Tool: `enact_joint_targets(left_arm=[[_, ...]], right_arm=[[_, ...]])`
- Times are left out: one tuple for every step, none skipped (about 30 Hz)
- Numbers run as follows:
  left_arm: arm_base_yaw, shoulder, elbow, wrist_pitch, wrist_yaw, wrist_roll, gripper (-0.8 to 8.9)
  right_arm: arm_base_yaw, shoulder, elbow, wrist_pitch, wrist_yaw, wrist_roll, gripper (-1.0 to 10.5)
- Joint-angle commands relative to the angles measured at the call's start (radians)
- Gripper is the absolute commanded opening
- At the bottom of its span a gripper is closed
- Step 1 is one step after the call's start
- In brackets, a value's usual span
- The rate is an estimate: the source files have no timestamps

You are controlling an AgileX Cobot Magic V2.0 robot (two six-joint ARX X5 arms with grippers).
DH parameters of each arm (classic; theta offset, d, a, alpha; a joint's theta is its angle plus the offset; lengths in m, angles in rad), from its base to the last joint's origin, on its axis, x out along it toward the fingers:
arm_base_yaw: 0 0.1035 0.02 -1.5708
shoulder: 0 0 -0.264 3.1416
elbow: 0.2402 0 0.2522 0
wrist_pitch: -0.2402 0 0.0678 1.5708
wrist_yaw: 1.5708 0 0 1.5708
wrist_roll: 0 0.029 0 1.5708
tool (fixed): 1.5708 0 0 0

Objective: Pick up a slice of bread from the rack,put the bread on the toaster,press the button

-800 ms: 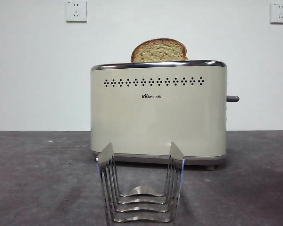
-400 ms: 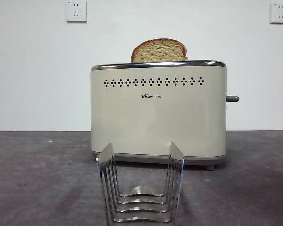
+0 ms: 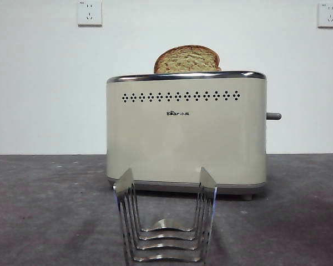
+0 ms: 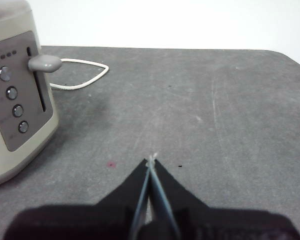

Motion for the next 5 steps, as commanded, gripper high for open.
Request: enact_joint_targets(left_arm=[[0.003,0.000,-0.010,0.008,0.000,-0.006,-0.04],[0.003,0.000,-0.010,0.008,0.000,-0.006,-0.04],[0.003,0.000,-0.010,0.008,0.000,-0.006,-0.04],[0.003,0.000,-0.010,0.008,0.000,-0.006,-0.04],[0.003,0.000,-0.010,0.008,0.000,-0.006,-0.04]], right_arm=[[0.000,-0.002,-0.006,-0.001,0.004,0.010,0.0],[0.000,-0.002,-0.006,-0.001,0.004,0.010,0.0],[0.000,-0.002,-0.006,-0.001,0.004,0.010,0.0],[0.000,-0.002,-0.006,-0.001,0.004,0.010,0.0],[0.000,-0.002,-0.006,-0.001,0.004,0.010,0.0]])
